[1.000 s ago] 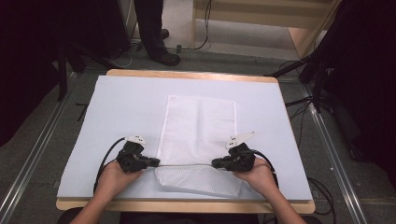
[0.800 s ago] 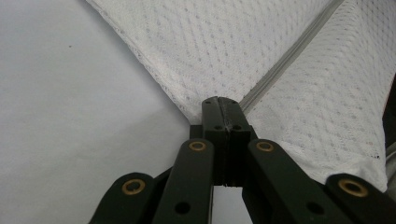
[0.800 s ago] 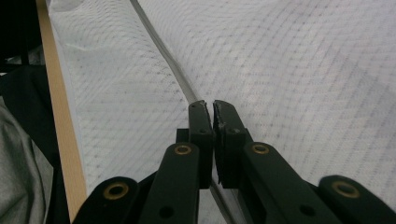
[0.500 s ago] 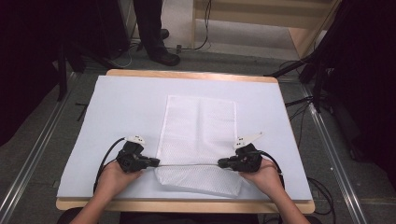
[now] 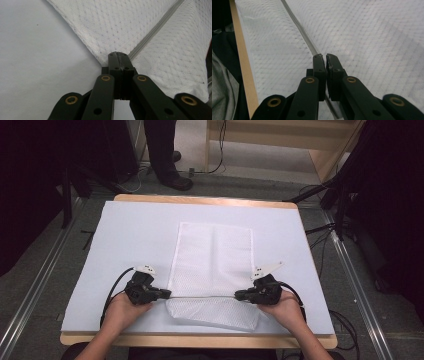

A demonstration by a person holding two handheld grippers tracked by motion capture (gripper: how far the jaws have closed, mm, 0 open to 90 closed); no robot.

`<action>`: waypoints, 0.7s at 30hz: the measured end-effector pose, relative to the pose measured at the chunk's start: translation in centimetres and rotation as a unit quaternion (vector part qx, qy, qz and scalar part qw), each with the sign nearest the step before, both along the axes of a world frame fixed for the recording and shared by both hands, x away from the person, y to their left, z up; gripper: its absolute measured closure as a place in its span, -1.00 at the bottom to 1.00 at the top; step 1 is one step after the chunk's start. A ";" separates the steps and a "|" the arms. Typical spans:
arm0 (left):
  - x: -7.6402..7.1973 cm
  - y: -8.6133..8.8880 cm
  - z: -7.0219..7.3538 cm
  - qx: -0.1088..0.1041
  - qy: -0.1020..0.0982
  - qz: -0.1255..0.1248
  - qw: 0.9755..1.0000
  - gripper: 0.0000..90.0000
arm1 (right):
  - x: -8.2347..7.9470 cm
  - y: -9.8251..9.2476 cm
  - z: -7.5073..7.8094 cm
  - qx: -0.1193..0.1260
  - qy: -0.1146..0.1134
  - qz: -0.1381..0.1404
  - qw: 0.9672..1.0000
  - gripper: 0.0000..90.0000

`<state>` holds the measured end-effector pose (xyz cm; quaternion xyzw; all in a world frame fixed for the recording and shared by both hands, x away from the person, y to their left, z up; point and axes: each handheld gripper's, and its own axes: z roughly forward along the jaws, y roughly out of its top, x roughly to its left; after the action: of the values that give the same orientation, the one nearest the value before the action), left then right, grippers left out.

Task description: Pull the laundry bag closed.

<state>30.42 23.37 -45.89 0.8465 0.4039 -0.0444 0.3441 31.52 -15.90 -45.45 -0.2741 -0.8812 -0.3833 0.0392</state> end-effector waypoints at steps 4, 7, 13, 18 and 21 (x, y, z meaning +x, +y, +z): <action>0.0 0.0 0.0 0.000 0.000 -0.001 1.000 1.00 | 0.0 -0.6 0.0 0.002 0.001 -0.002 1.000 0.98; 0.0 0.0 0.0 0.000 0.000 -0.001 1.000 1.00 | -0.2 -0.8 0.0 0.001 -0.002 0.002 1.000 0.98; 0.0 0.0 0.0 0.000 0.000 -0.001 1.000 1.00 | -0.2 -0.8 0.0 0.000 0.001 0.006 1.000 0.98; 0.0 0.0 0.0 -0.001 0.000 -0.001 1.000 1.00 | -0.2 -0.8 0.0 -0.001 0.000 0.007 1.000 0.98; 0.0 0.0 0.0 -0.001 0.000 -0.001 1.000 1.00 | -0.1 -1.2 0.0 -0.007 0.002 0.000 1.000 0.98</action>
<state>30.44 23.41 -45.91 0.8466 0.4027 -0.0455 0.3450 31.38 -17.09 -45.48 -0.2749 -0.8839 -0.3763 0.0390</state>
